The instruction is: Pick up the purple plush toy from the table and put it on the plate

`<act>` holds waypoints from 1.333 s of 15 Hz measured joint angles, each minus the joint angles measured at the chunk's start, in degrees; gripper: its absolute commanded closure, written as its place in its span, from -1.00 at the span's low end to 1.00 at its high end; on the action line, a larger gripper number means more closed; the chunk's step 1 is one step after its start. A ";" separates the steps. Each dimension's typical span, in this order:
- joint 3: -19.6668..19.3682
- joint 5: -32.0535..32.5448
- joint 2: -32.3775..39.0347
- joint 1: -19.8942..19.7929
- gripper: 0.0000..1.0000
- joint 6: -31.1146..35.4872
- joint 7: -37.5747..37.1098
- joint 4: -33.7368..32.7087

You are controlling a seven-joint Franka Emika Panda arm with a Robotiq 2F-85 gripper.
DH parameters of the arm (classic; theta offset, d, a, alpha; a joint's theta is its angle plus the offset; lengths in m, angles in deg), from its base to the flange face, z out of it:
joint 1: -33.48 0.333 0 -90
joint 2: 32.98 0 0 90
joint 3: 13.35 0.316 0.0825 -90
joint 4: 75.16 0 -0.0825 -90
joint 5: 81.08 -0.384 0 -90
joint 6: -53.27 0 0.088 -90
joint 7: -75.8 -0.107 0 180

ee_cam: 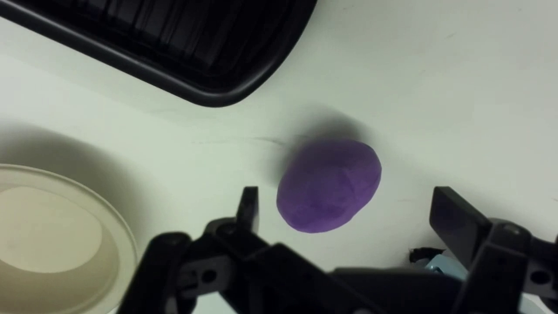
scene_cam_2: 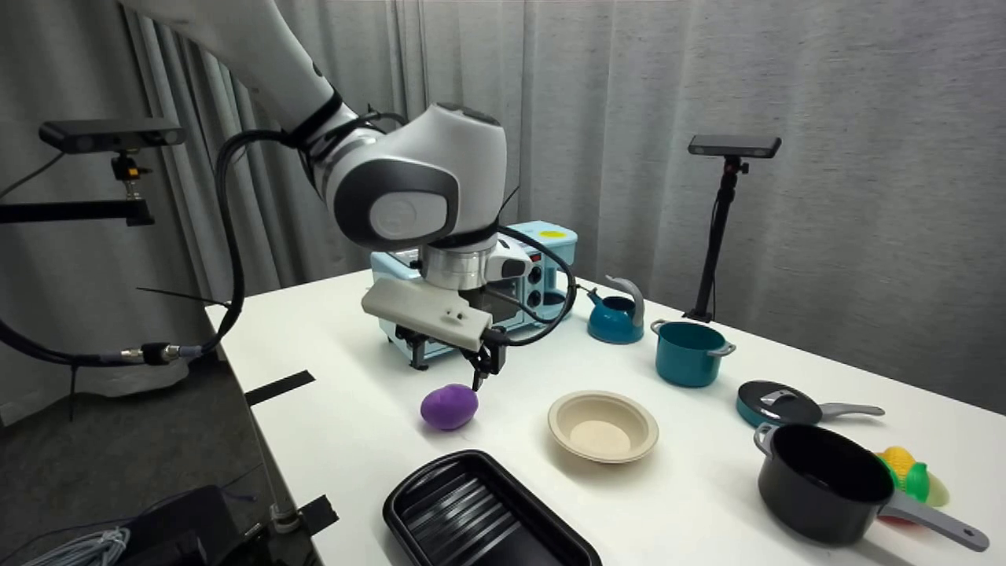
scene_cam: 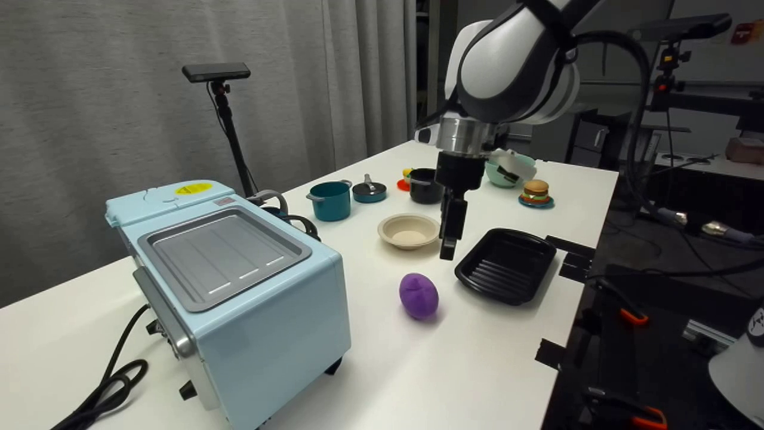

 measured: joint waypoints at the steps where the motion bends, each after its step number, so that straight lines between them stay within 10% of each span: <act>1: 0.76 -2.49 1.85 -0.02 -1.00 1.72 2.37 -0.25; 8: 7.60 -11.28 13.63 -3.07 -1.00 8.59 12.33 -4.83; 13: 10.70 -11.05 17.75 -6.81 0.02 9.30 14.36 -8.69; 20: 14.37 -11.11 19.54 -10.41 0.84 9.30 14.41 -11.74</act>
